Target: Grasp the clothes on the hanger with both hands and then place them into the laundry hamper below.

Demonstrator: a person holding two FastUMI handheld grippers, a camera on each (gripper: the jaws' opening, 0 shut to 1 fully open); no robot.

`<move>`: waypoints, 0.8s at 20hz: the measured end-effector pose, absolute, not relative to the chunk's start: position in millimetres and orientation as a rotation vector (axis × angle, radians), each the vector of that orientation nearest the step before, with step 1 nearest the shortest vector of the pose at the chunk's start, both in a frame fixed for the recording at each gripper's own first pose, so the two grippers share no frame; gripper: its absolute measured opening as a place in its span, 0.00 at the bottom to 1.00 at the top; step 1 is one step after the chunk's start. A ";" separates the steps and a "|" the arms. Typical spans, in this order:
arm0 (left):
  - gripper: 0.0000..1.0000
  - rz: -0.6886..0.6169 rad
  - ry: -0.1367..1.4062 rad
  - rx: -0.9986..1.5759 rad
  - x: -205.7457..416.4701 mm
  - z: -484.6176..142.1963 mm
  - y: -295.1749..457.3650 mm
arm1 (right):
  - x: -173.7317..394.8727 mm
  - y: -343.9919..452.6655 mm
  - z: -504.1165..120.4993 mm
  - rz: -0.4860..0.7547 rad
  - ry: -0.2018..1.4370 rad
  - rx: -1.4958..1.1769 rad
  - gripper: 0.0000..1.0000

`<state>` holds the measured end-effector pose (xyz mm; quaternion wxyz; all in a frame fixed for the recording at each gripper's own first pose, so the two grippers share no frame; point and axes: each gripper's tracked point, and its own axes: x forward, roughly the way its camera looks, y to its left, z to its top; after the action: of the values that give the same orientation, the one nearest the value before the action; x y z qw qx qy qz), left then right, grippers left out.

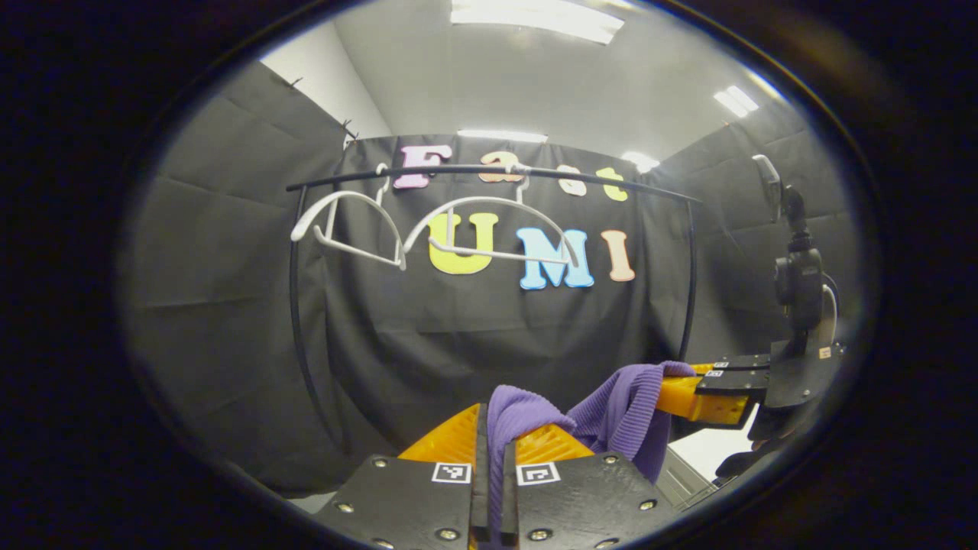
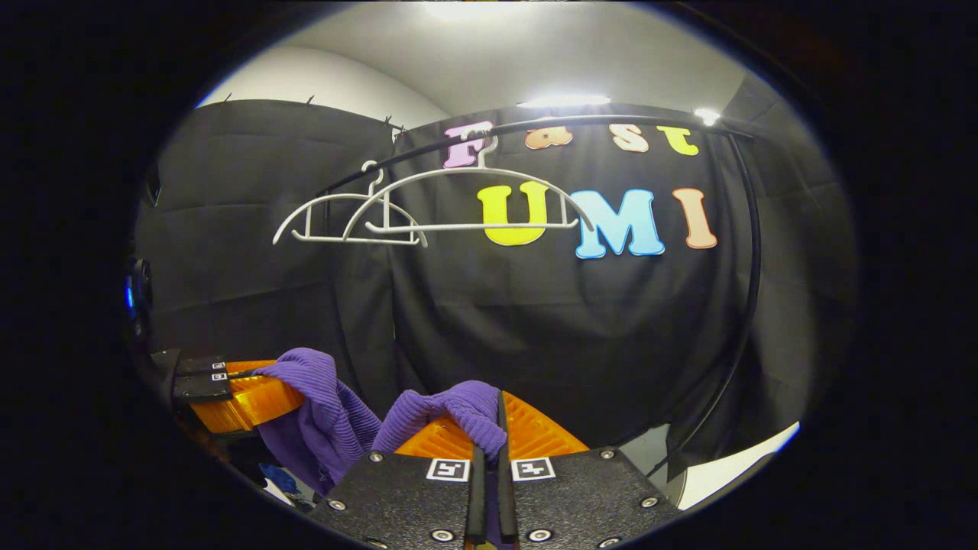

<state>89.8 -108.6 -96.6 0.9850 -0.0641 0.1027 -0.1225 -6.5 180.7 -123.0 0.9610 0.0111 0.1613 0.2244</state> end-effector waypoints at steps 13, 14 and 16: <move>0.07 -0.203 0.527 -0.120 76.6 -264.2 -113.5 | -43.6 189.9 -267.5 0.440 0.602 -0.081 0.08; 0.07 -0.203 0.552 -0.117 72.5 -274.0 -114.4 | -45.1 190.9 -279.1 0.441 0.625 -0.088 0.08; 0.07 -0.206 0.604 -0.101 64.4 -302.5 -118.3 | -53.9 190.9 -297.5 0.447 0.671 -0.107 0.09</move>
<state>64.4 -118.3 -302.5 0.9482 -0.0497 0.2969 -0.1015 -53.9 190.9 -297.5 0.9184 -0.0518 0.3265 0.2175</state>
